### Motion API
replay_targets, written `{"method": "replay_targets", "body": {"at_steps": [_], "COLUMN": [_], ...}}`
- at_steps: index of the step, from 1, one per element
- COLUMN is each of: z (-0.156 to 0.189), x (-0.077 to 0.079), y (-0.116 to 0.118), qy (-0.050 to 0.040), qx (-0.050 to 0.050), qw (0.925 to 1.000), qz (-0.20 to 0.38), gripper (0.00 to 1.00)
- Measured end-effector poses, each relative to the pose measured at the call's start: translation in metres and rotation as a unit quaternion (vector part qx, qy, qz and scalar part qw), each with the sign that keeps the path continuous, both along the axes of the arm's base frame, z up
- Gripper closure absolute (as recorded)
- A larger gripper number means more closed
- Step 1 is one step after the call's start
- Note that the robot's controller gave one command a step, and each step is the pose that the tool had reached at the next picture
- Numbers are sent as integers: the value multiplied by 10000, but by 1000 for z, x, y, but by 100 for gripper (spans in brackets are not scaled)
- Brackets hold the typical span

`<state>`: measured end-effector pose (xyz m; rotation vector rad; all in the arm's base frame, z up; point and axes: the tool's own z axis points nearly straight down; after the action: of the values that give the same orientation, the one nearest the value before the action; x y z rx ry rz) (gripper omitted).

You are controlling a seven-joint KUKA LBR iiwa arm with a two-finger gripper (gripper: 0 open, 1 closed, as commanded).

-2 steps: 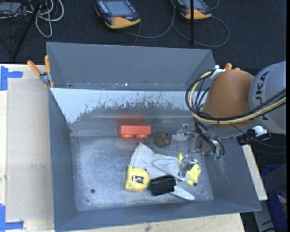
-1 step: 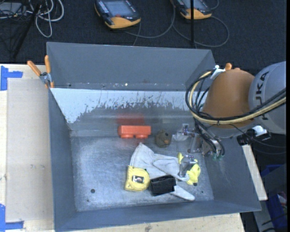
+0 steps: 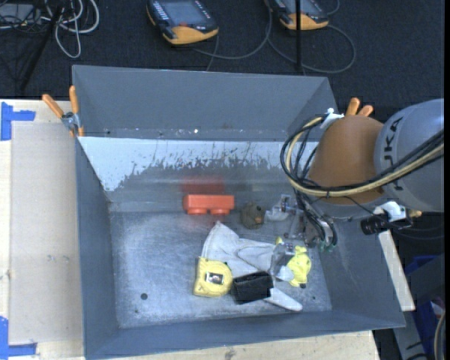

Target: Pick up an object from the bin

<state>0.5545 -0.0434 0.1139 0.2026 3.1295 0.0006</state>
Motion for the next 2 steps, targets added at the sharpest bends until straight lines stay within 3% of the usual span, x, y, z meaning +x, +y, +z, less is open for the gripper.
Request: {"method": "replay_targets", "body": {"at_steps": [1,2], "z": [-20,-11], "x": [-20,-47], "y": [36,48], "qy": [43,8], "qx": [-8,0], "qw": [9997,9923], "qz": [-247,1240], "gripper": [0,0]}}
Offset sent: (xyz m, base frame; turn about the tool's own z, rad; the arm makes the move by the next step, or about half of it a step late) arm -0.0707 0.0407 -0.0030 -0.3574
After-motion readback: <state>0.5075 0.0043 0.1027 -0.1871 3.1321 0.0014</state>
